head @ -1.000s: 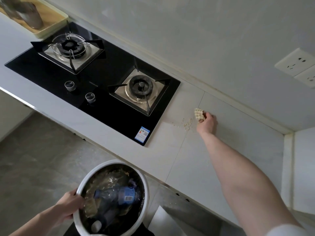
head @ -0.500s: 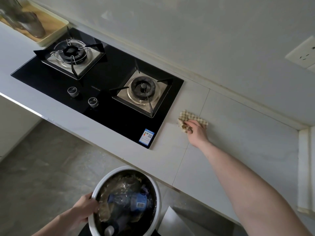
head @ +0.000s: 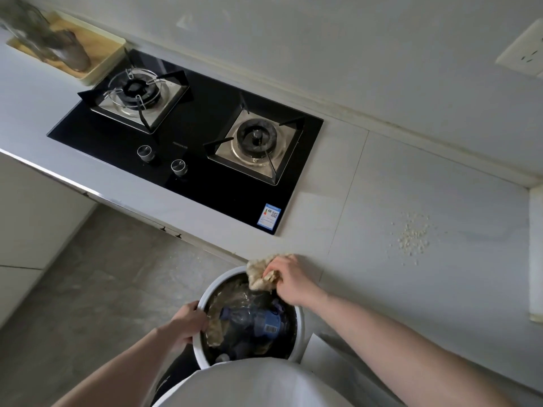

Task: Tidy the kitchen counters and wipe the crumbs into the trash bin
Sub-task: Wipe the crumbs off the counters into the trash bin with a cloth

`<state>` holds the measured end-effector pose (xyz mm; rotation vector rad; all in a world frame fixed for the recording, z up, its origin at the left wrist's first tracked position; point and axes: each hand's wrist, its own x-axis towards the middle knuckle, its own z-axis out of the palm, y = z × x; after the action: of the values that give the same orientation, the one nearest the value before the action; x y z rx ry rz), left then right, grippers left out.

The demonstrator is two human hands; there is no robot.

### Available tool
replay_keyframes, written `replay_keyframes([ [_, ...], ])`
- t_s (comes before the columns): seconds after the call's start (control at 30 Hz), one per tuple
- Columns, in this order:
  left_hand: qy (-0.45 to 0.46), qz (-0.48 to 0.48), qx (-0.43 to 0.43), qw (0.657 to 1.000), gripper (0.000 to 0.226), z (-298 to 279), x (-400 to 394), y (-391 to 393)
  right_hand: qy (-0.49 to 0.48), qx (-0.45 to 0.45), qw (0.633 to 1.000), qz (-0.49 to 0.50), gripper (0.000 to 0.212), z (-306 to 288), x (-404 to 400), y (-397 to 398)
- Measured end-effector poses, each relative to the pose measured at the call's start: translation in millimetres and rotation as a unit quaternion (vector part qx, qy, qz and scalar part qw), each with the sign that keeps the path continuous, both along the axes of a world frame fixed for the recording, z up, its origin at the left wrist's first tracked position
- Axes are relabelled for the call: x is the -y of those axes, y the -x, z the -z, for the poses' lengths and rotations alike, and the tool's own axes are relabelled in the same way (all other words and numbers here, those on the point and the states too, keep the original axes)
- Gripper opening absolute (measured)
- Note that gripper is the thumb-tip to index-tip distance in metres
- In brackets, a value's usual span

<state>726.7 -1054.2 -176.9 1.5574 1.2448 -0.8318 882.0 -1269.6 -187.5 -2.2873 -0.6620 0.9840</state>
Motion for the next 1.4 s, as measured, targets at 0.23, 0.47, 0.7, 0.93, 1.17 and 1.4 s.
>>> replay_keyframes([
  [0.23, -0.003, 0.011, -0.002, 1.000, 0.042, 7, -4, 6, -0.024, -0.093, 0.991, 0.096, 0.038, -12, -1, 36],
  [0.47, -0.009, 0.015, 0.009, 1.000, 0.040, 12, 0, 9, -0.071, 0.038, 0.952, 0.295, 0.030, -39, 79, -39],
  [0.7, -0.010, 0.003, 0.018, 1.000, 0.036, 9, 3, 12, 0.071, 0.108, 0.964, 0.233, 0.036, -15, 98, -56],
  [0.93, -0.006, 0.000, 0.023, 1.000, 0.040, 10, 6, 15, 0.070, 0.081, 0.991, 0.077, 0.036, -2, 25, 25],
  [1.17, 0.006, -0.008, 0.027, 1.000, 0.039, 5, 7, 19, 0.023, -0.065, 0.997, 0.030, 0.039, -20, -8, 45],
  [1.4, 0.015, -0.030, 0.030, 0.999, 0.040, 9, -7, 32, -0.035, 0.091, 0.984, 0.147, 0.031, -31, -19, -19],
])
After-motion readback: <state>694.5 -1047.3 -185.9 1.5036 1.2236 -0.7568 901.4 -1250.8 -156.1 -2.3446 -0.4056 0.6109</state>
